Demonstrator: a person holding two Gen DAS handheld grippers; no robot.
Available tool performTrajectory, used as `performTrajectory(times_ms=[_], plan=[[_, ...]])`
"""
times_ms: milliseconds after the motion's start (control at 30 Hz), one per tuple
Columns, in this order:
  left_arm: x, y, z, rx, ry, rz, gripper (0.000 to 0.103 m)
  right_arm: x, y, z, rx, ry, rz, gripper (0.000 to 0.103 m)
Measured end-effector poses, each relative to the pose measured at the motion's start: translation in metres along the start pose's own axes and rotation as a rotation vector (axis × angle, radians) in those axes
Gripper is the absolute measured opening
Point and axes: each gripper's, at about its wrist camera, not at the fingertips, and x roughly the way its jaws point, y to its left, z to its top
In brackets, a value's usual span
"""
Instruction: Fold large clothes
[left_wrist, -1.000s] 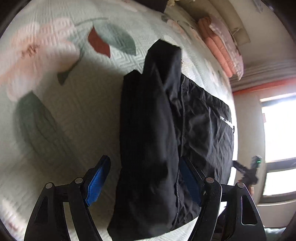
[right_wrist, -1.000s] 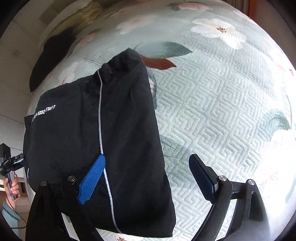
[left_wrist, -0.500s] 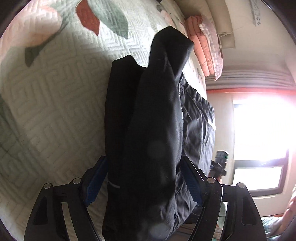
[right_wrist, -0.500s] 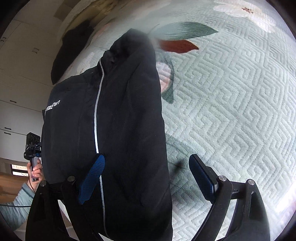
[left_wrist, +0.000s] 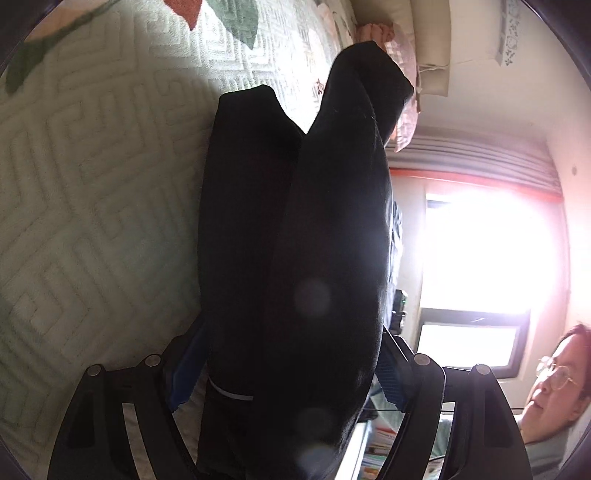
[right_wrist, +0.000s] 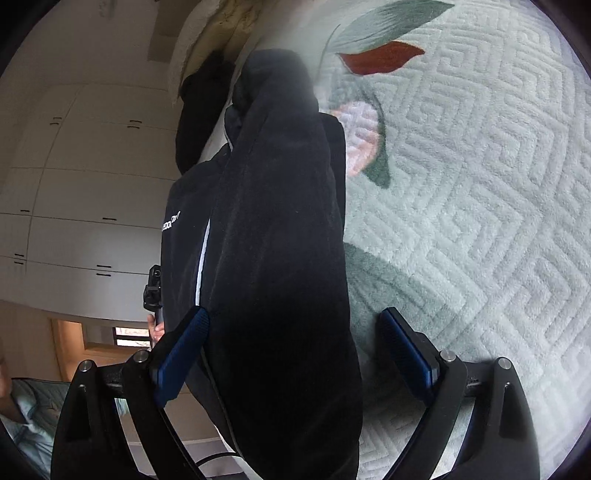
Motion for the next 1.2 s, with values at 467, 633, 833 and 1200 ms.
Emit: performTrajectory(times_ms=[467, 633, 833, 1200], plan=[[-0.007, 0.021, -0.008, -0.048, -0.039, -0.131, 0.084, 0.005, 0.001, 0.004, 0.068, 0.034, 0.08, 0.103], [0.001, 0.017, 0.001, -0.044, -0.005, -0.104, 0.088, 0.031, 0.027, 0.004, -0.044, 0.092, 0.053, 0.095], [0.012, 0.015, 0.009, -0.023, 0.011, -0.093, 0.094, 0.06, 0.04, 0.005, -0.096, 0.121, 0.055, 0.092], [0.016, -0.033, -0.01, 0.128, -0.063, 0.163, 0.049, 0.063, 0.098, -0.002, -0.244, 0.092, -0.154, 0.056]])
